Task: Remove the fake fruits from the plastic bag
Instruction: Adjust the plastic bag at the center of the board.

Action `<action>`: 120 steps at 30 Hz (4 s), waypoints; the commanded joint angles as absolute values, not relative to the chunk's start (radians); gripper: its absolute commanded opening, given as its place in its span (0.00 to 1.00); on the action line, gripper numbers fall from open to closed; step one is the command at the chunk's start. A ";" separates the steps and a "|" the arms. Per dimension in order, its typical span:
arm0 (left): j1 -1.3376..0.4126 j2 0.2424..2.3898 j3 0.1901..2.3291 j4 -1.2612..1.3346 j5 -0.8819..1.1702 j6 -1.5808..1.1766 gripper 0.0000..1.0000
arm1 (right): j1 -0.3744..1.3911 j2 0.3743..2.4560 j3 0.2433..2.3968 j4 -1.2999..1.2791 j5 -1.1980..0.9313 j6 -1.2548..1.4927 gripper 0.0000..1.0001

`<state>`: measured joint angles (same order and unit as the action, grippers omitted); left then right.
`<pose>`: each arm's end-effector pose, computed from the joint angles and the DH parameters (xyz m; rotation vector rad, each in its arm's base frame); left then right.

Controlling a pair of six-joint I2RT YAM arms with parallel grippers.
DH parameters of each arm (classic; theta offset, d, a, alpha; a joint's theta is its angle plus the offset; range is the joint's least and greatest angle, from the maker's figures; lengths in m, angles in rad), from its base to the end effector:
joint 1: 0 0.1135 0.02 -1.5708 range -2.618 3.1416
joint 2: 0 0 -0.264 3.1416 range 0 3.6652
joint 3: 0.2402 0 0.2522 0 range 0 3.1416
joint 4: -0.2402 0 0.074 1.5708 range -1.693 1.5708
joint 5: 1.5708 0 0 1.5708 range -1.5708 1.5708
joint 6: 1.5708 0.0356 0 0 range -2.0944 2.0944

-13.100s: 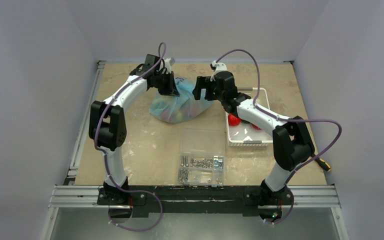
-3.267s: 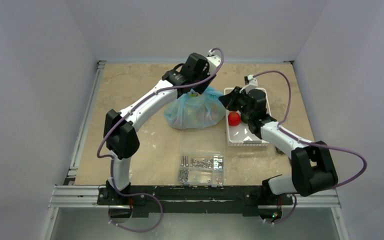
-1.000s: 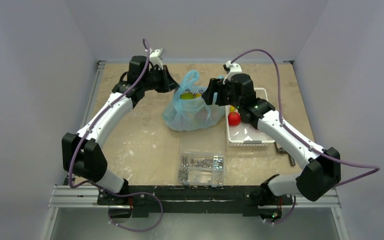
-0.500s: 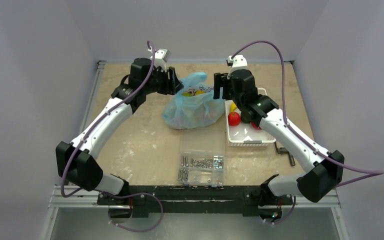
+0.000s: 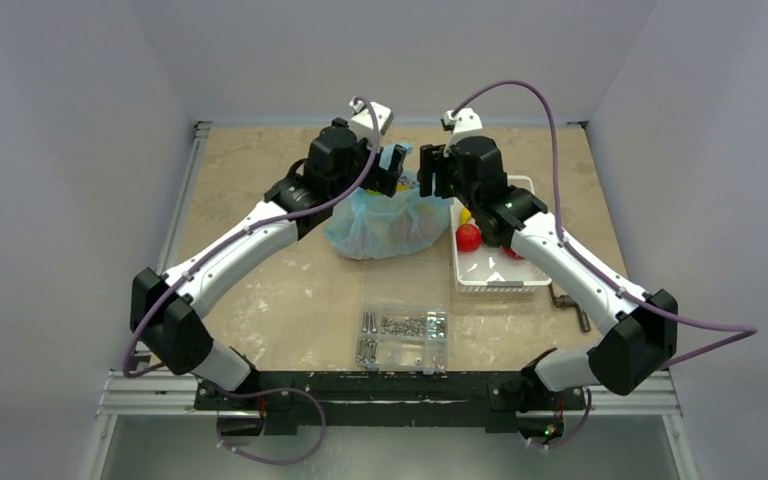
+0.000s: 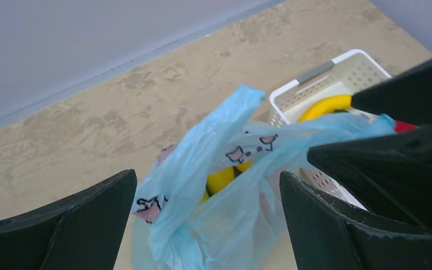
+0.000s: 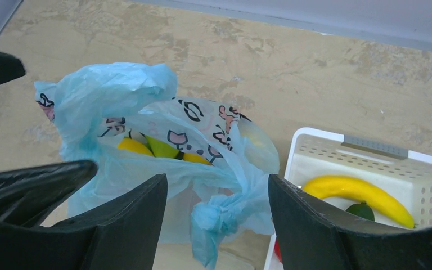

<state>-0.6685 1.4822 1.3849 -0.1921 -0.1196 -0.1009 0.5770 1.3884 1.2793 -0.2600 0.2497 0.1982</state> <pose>0.2781 -0.2143 0.3812 0.4453 1.8259 -0.4212 0.2758 0.1690 0.3669 -0.2004 1.9274 0.2758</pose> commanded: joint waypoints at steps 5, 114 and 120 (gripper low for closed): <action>-0.668 1.685 1.599 -0.153 -0.200 -0.005 0.98 | 0.579 1.391 1.264 -0.130 0.266 0.214 0.45; -0.289 1.517 1.470 -0.502 0.202 -0.304 0.95 | 0.594 1.708 1.305 0.189 -0.038 0.610 0.00; -0.313 1.734 1.462 -0.651 -0.081 -0.202 0.85 | 0.592 1.650 1.243 0.237 0.039 0.651 0.00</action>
<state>-0.3183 1.5890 1.4582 -0.5167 0.1520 -0.2878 0.5953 1.7355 1.2636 0.1516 -0.0124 0.6189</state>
